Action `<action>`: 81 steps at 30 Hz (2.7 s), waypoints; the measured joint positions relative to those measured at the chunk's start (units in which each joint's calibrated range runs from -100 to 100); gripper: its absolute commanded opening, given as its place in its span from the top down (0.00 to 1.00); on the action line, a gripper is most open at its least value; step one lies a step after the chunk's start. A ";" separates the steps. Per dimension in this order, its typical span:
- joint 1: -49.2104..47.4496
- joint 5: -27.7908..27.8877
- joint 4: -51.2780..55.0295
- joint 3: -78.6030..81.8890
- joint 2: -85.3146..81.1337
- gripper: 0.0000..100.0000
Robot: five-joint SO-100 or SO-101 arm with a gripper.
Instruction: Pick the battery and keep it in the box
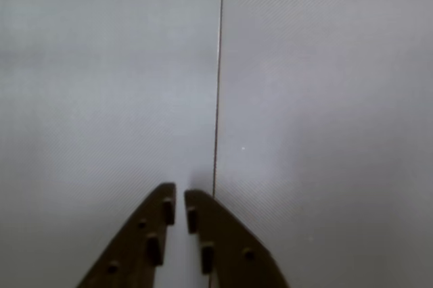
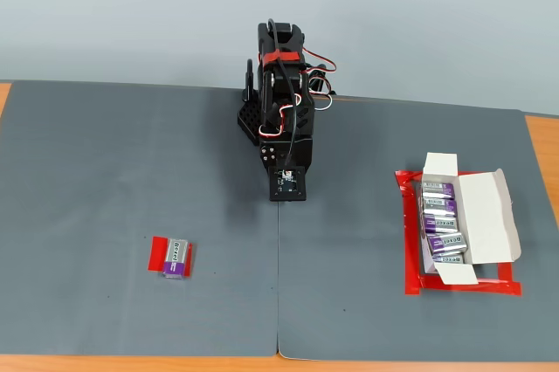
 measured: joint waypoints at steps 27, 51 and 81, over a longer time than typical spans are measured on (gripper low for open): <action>0.00 0.00 0.00 0.00 0.00 0.98; 0.00 0.10 0.00 0.00 0.00 0.98; 0.15 0.00 -5.64 -16.52 23.28 0.98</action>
